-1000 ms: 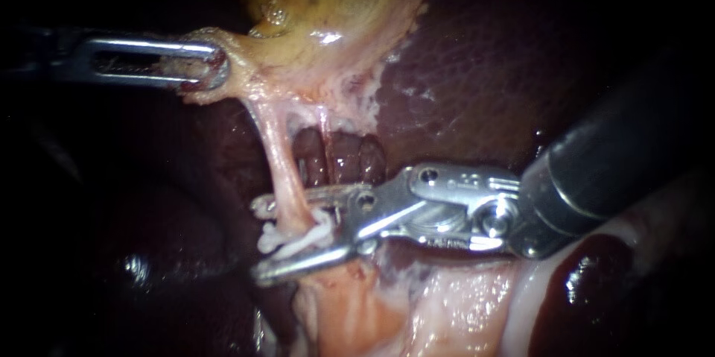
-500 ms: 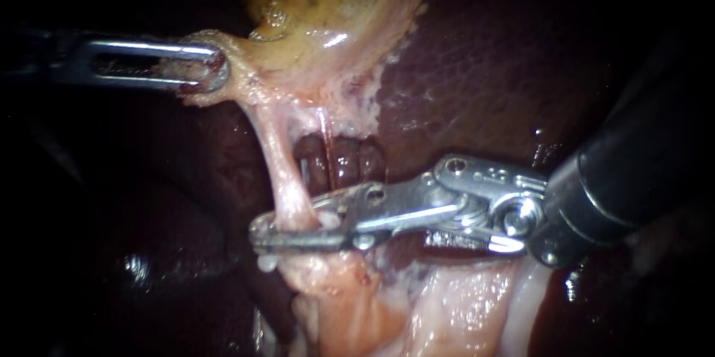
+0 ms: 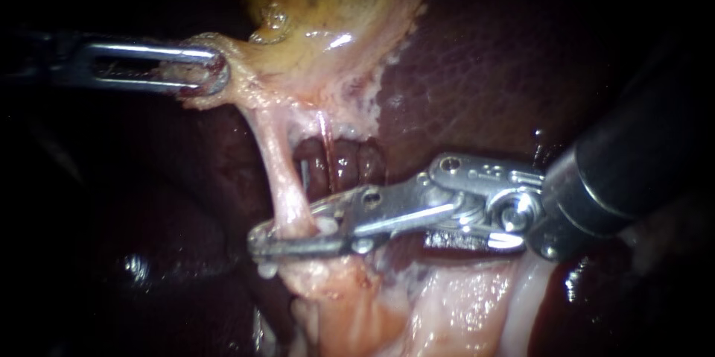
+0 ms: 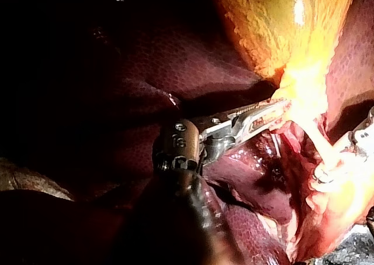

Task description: Clipping second clip left tube

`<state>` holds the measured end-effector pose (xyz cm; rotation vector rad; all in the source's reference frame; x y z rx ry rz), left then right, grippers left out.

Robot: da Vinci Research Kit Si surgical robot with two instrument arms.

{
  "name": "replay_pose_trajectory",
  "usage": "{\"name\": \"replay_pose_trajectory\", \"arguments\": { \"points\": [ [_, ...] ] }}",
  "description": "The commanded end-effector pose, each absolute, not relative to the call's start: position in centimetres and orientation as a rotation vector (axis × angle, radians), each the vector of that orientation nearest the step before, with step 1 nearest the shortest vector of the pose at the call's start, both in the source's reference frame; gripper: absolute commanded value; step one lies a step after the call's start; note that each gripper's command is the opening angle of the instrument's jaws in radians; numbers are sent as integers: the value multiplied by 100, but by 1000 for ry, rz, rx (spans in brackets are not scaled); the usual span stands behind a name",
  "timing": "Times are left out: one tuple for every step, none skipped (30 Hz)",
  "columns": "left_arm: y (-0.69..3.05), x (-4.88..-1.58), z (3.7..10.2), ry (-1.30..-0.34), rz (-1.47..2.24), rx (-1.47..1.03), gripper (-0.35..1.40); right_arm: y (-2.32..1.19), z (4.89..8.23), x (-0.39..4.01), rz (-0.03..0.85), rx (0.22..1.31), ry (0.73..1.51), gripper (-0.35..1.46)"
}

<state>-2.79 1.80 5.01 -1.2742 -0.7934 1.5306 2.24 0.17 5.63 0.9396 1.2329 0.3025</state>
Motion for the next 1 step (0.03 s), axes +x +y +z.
{"name": "replay_pose_trajectory", "arguments": {
  "points": [
    [180,-279,501,-793,1530,-1274,-35,18,564,225,308,934,1233,-35]
  ]
}}
